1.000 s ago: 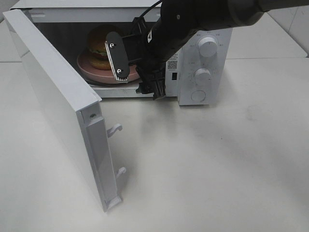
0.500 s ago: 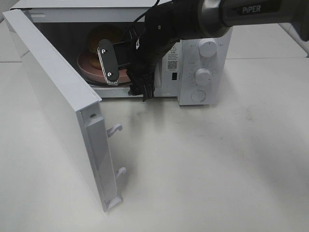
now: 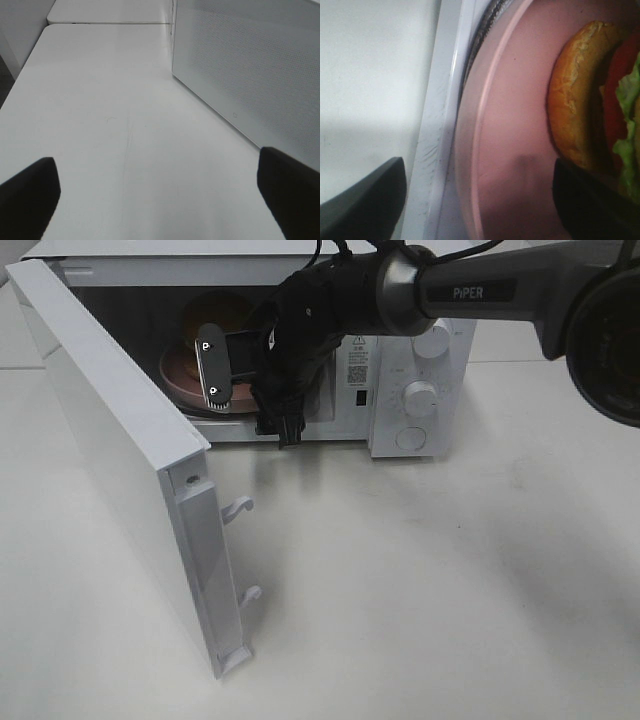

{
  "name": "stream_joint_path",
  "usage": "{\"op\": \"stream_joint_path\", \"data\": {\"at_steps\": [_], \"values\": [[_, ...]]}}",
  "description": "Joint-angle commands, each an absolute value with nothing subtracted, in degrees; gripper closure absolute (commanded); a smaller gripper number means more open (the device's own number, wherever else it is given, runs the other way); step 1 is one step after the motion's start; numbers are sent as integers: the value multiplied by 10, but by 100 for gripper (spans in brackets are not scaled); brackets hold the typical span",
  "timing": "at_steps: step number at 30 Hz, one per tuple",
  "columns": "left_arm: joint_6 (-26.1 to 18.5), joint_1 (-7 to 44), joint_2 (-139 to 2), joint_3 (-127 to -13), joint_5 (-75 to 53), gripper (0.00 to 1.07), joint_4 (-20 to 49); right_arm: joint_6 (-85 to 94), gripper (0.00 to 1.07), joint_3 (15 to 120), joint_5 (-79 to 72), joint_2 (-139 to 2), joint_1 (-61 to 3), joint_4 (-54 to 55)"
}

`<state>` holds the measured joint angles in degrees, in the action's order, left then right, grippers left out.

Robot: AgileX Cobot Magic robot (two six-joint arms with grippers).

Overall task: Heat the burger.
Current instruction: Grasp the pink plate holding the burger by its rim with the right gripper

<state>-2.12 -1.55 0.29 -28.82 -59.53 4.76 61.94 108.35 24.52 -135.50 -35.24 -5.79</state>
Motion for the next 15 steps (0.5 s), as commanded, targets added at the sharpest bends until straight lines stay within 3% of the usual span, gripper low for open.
{"op": "stream_joint_path", "data": {"at_steps": [1, 5, 8, 9, 10, 11, 12, 15], "values": [[-21, -12, 13, -286, -595, 6, 46, 612, 30, 1095, 250, -1368, -345, -57], [-21, -12, 13, -286, -595, 6, 46, 612, 34, 1095, 251, -1373, -341, -49], [-21, -12, 13, -286, -595, 6, 46, 612, 43, 1095, 249, -1376, -341, -42], [-21, -12, 13, -286, -595, 6, 46, 612, 49, 1095, 249, -1376, -341, -40], [-21, -12, 13, -286, -595, 6, 46, 612, 63, 1095, 249, -1376, -343, -33], [-21, -12, 13, -286, -595, 6, 46, 612, 63, 1095, 249, -1376, -343, -33], [-21, -12, 13, -286, -595, 6, 46, 611, 78, 1095, 249, -1376, -343, -18], [-21, -12, 13, -286, -595, 6, 46, 610, 86, 1095, 253, -1374, -343, -9]]}}
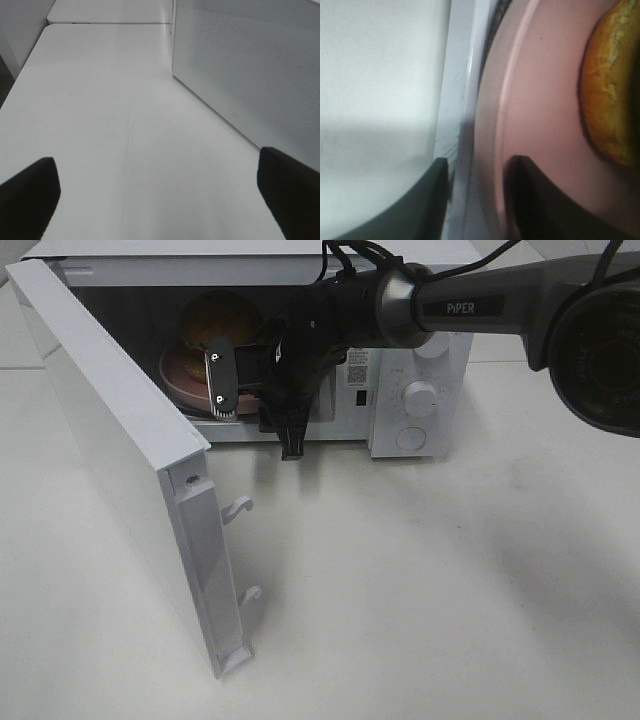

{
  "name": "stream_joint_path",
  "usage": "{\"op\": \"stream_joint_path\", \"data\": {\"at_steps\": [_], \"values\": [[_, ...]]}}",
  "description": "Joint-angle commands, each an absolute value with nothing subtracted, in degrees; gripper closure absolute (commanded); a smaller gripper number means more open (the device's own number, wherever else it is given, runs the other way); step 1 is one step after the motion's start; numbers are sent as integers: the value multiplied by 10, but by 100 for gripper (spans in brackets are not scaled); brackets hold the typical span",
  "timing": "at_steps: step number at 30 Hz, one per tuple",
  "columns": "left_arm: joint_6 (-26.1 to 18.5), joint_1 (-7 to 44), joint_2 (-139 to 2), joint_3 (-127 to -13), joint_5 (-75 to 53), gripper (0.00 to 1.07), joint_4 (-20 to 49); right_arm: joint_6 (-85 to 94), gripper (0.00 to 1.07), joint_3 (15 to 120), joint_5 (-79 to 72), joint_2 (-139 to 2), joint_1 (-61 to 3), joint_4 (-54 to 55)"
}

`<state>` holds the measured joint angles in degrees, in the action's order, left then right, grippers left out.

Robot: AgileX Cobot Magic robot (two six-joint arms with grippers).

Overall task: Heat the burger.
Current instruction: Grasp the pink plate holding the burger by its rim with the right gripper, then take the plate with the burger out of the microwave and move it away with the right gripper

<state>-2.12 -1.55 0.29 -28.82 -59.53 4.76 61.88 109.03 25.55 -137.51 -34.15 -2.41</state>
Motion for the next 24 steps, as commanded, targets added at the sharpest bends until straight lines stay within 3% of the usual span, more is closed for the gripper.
{"op": "stream_joint_path", "data": {"at_steps": [1, 2, 24], "values": [[-21, -12, 13, -286, -595, 6, 46, 610, 99, 1095, 256, -1372, -343, -9], [-21, -12, 13, -286, -595, 6, 46, 610, 107, 1094, 260, -1369, -344, -9], [-22, -12, 13, -286, -595, 6, 46, 716, 107, 1087, 321, -1314, -357, 21]]}}
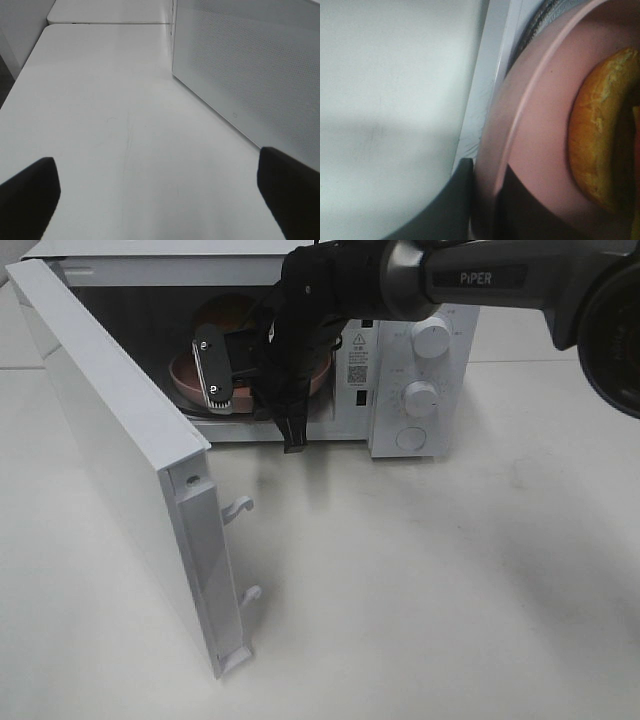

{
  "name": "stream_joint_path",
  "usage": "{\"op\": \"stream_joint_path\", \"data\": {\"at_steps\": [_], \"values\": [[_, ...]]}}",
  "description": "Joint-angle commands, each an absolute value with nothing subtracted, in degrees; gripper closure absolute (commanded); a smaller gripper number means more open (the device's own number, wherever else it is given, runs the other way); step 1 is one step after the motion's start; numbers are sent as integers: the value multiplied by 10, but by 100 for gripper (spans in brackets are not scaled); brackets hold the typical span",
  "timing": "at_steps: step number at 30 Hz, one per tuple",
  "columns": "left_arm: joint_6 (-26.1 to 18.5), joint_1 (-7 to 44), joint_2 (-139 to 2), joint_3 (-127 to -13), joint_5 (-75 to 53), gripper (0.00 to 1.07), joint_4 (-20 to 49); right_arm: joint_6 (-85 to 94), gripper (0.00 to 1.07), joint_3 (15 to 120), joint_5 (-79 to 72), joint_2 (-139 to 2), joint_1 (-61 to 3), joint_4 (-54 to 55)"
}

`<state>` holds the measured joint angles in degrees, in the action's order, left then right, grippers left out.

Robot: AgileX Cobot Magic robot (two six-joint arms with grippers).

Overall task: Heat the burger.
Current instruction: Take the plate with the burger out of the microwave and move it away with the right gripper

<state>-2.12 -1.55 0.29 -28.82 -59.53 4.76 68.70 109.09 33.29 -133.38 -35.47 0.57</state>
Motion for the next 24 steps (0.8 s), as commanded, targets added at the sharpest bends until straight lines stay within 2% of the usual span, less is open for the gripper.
{"op": "stream_joint_path", "data": {"at_steps": [1, 5, 12, 24], "values": [[-21, -12, 13, -286, -595, 6, 46, 726, 107, 1081, 320, -1310, -357, 23], [-22, -12, 13, -286, -595, 6, 46, 761, 107, 1051, 308, -1297, -357, 36], [-22, -12, 13, -286, -595, 6, 46, 838, 107, 945, 182, -1242, -355, 76], [-22, -12, 13, -286, -595, 6, 46, 885, 107, 872, 147, -1196, -355, 112]]}}
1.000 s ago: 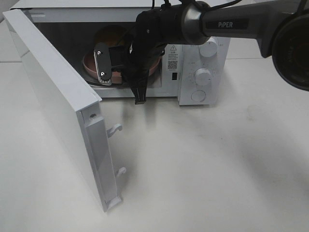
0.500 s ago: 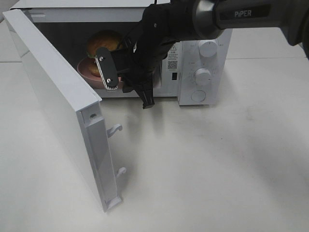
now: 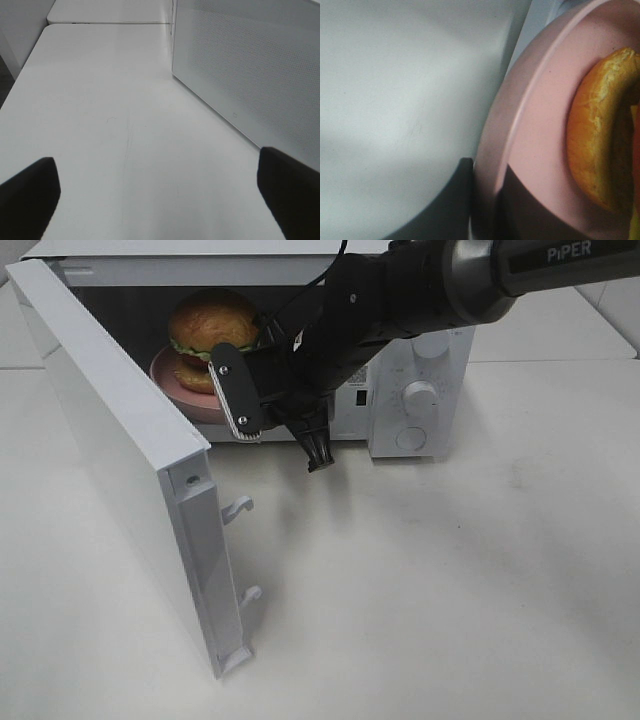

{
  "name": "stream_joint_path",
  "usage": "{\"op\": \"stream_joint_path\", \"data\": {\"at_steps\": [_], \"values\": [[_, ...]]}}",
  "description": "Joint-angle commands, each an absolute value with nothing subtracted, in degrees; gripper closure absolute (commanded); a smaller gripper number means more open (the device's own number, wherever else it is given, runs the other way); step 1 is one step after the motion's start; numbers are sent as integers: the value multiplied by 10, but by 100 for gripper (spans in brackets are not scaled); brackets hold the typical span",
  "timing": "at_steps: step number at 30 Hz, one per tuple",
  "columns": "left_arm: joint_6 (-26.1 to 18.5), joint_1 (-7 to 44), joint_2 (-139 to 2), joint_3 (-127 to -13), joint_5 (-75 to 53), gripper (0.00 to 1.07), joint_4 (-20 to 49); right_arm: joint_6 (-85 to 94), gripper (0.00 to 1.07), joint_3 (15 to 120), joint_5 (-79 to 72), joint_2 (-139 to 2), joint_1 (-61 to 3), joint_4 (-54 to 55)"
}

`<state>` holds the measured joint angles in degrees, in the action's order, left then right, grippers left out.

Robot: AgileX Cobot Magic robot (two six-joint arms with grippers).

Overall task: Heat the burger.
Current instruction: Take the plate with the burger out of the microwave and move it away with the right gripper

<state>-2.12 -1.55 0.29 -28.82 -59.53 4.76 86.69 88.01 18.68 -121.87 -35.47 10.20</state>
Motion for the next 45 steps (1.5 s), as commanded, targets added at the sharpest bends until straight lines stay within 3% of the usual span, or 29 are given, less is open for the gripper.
{"op": "stream_joint_path", "data": {"at_steps": [1, 45], "values": [[-21, -12, 13, -286, -595, 6, 46, 891, 107, 862, 144, -1187, -355, 118], [-22, -12, 13, -286, -595, 6, 46, 922, 107, 530, 47, -953, -355, 152]]}}
